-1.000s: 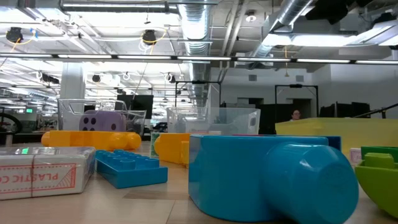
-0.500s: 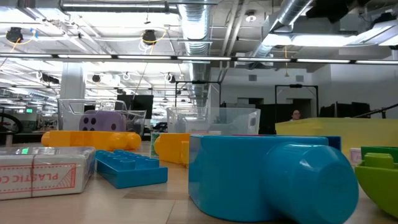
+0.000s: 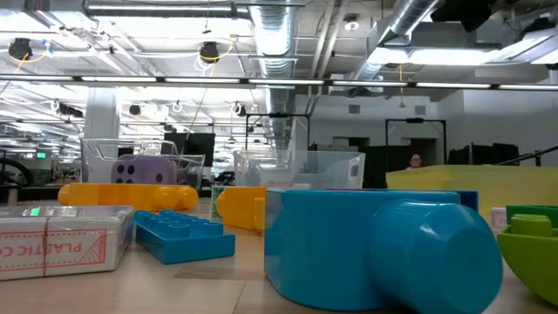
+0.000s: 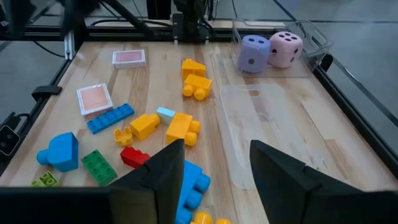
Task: Pick & Place Toys
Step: Put the orange deck of cards into the bottom transparent bin
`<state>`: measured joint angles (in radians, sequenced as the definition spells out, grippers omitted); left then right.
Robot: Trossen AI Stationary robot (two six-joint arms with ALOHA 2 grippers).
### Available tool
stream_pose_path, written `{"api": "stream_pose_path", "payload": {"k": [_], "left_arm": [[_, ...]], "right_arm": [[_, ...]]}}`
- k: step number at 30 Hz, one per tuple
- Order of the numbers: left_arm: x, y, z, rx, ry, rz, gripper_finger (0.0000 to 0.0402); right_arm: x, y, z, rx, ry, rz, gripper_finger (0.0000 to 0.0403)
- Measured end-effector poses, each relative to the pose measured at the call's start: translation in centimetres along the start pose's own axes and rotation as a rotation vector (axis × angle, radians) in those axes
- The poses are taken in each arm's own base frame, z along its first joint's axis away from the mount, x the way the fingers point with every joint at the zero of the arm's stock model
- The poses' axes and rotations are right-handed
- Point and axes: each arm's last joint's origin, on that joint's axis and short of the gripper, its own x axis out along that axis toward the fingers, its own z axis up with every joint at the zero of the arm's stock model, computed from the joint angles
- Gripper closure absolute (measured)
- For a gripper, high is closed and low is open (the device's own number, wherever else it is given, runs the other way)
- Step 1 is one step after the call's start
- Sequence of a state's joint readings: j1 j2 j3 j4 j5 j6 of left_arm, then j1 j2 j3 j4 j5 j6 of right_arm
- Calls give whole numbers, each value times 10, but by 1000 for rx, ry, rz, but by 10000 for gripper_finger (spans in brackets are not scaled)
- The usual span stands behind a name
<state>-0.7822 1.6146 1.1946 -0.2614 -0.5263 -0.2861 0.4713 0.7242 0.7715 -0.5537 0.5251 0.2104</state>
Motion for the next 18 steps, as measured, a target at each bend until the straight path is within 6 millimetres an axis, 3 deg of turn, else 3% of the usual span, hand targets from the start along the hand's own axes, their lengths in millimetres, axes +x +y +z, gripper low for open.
{"api": "stream_pose_path", "payload": {"k": [9, 18], "left_arm": [[31, -6, -50, -285, 297, 146, 8], [60, -18, -81, -349, 434, 155, 13]], "right_arm": [[0, 0, 1, -5, -5, 1, 228], [-5, -3, 1, 3, -20, 5, 228]]}}
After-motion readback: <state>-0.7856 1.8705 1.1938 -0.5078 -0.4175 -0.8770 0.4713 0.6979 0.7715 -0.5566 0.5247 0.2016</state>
